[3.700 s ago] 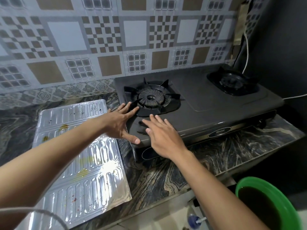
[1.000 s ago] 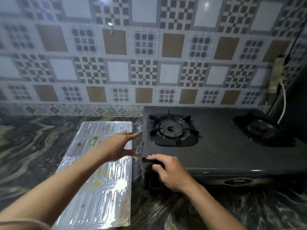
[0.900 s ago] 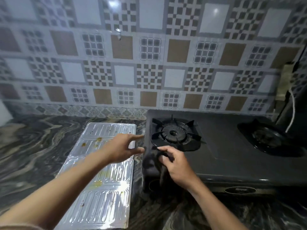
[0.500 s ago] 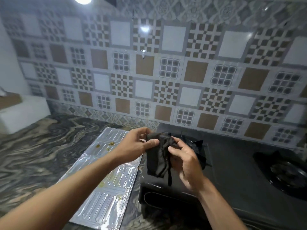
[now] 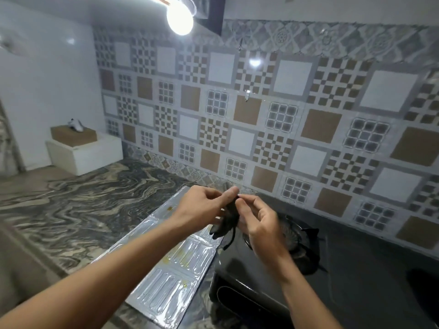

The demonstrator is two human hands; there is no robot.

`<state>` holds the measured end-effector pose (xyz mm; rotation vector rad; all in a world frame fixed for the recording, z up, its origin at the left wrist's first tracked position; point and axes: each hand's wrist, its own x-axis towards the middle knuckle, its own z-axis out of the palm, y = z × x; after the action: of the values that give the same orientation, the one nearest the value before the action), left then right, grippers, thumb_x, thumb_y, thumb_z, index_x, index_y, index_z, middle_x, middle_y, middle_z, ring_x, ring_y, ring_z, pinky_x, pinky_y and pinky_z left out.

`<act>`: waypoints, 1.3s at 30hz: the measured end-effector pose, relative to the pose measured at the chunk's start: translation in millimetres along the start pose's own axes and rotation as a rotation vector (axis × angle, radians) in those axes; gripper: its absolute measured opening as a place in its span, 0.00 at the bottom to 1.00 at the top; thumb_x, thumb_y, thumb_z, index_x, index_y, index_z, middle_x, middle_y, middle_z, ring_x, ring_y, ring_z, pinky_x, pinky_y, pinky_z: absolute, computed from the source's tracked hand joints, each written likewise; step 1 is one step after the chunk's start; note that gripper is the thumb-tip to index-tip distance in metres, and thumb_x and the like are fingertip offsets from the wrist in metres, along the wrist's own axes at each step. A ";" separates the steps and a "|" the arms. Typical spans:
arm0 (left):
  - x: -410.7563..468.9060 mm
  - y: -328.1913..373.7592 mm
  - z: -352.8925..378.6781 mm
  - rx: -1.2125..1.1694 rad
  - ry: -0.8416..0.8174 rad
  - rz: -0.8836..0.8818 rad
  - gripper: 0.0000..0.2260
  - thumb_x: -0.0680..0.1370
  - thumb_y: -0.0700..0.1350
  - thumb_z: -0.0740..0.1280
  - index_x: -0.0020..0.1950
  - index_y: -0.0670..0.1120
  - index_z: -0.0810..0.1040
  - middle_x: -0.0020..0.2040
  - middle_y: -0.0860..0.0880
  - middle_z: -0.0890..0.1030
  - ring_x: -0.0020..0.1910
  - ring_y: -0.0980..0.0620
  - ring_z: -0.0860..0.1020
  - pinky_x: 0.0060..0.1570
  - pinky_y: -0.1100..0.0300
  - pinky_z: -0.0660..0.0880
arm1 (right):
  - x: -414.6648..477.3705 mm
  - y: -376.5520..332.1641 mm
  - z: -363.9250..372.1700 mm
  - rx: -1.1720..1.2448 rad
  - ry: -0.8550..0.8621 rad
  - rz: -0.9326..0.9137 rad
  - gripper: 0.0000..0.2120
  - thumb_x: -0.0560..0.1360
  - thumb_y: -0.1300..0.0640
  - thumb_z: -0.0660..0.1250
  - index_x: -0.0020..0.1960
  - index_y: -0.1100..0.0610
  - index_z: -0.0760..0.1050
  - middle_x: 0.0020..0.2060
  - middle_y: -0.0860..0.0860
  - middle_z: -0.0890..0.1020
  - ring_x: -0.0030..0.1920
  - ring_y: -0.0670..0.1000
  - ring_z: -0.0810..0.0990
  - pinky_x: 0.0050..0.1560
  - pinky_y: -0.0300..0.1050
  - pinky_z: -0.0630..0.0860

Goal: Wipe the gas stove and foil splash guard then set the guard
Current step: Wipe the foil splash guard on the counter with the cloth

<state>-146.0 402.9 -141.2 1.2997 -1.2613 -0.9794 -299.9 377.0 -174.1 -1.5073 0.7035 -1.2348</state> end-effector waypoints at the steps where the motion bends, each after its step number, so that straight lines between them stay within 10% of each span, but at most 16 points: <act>1: -0.9 0.0 -4.7 -0.022 -0.035 0.001 0.16 0.78 0.50 0.70 0.51 0.37 0.85 0.42 0.39 0.86 0.41 0.49 0.85 0.40 0.59 0.82 | 1.2 0.2 2.0 0.011 -0.013 -0.003 0.09 0.80 0.56 0.67 0.57 0.59 0.80 0.51 0.57 0.86 0.55 0.57 0.84 0.58 0.55 0.79; 6: 8.6 -14.2 -35.2 0.030 -0.123 -0.055 0.08 0.78 0.35 0.66 0.53 0.38 0.84 0.43 0.42 0.83 0.43 0.49 0.80 0.51 0.49 0.82 | 17.5 6.2 12.9 -0.095 0.024 0.053 0.12 0.76 0.53 0.72 0.58 0.53 0.80 0.51 0.51 0.85 0.54 0.49 0.84 0.55 0.49 0.81; 12: 24.4 -17.8 -76.3 0.070 -0.284 -0.055 0.12 0.77 0.40 0.72 0.60 0.42 0.83 0.51 0.44 0.87 0.53 0.48 0.85 0.53 0.54 0.81 | 47.4 14.5 37.2 -0.175 -0.042 0.190 0.24 0.69 0.45 0.77 0.61 0.52 0.79 0.52 0.50 0.85 0.52 0.47 0.85 0.54 0.53 0.82; 24: 135.4 -76.0 -166.7 0.179 -0.327 -0.097 0.09 0.76 0.32 0.69 0.50 0.43 0.85 0.47 0.42 0.86 0.47 0.48 0.84 0.53 0.54 0.81 | 119.1 74.1 82.5 -0.138 0.054 0.319 0.15 0.77 0.68 0.68 0.62 0.58 0.80 0.51 0.55 0.86 0.50 0.54 0.86 0.49 0.52 0.83; 31: 221.1 -119.8 -197.5 0.290 -0.381 -0.055 0.09 0.80 0.35 0.66 0.55 0.47 0.79 0.42 0.52 0.82 0.33 0.60 0.78 0.28 0.66 0.74 | 166.9 126.3 103.0 -0.401 0.280 0.346 0.14 0.77 0.67 0.65 0.51 0.50 0.83 0.41 0.54 0.84 0.38 0.56 0.76 0.46 0.69 0.78; 39: 305.8 -186.8 -184.4 0.165 -0.521 -0.144 0.15 0.80 0.31 0.64 0.59 0.48 0.80 0.52 0.49 0.84 0.42 0.55 0.82 0.38 0.59 0.81 | 227.9 186.8 93.9 -0.496 0.271 0.485 0.16 0.79 0.67 0.64 0.58 0.51 0.84 0.55 0.51 0.85 0.58 0.52 0.82 0.59 0.54 0.80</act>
<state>98.3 109.2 -269.5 1.3201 -1.6872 -1.4012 -113.1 148.5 -266.6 -1.4375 1.5441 -0.9305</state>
